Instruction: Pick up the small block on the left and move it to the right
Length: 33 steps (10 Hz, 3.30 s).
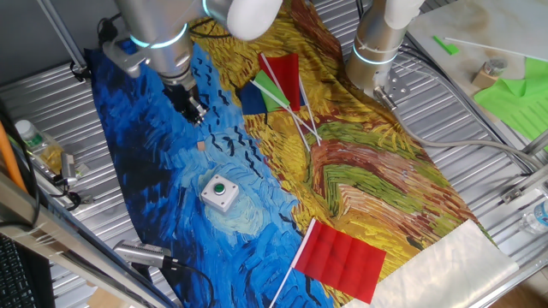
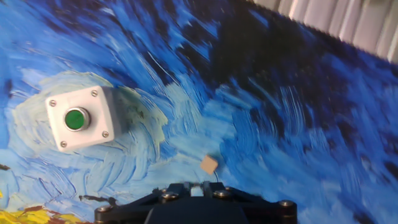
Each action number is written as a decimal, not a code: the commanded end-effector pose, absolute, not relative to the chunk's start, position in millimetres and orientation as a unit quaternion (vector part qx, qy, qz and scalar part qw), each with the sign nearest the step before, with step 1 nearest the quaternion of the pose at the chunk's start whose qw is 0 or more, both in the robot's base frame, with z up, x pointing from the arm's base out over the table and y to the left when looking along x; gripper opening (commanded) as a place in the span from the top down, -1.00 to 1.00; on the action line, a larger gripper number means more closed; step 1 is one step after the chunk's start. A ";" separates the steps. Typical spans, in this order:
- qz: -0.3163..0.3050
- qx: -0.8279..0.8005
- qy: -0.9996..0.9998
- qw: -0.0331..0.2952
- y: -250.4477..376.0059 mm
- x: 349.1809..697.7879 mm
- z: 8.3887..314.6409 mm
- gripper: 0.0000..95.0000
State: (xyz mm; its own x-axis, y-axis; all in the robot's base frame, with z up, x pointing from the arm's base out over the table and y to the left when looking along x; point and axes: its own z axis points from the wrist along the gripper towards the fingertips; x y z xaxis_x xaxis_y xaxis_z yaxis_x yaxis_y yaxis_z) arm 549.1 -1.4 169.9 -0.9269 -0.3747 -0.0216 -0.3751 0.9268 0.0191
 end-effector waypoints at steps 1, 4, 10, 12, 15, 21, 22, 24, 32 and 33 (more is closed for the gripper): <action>0.019 -0.196 0.980 0.013 -1.8 558.7 170.2 -0.20; 0.023 -0.194 0.981 0.015 -3.0 567.8 171.1 -0.20; 0.019 -0.186 0.982 0.014 -2.3 567.6 168.9 -0.20; 0.018 -0.191 0.981 0.024 -2.4 566.7 168.9 -0.20; 0.018 -0.187 0.982 0.026 -2.5 566.7 168.9 -0.20; 0.022 -0.174 0.984 0.034 -2.6 566.6 168.9 -0.20; 0.022 -0.170 0.985 0.034 -2.6 566.6 168.9 -0.20; 0.022 -0.167 0.985 0.035 -2.6 566.6 168.9 -0.20; 0.044 -0.172 0.983 0.034 -2.6 566.6 168.9 -0.20; 0.044 -0.172 0.983 0.034 -2.6 566.6 168.9 -0.20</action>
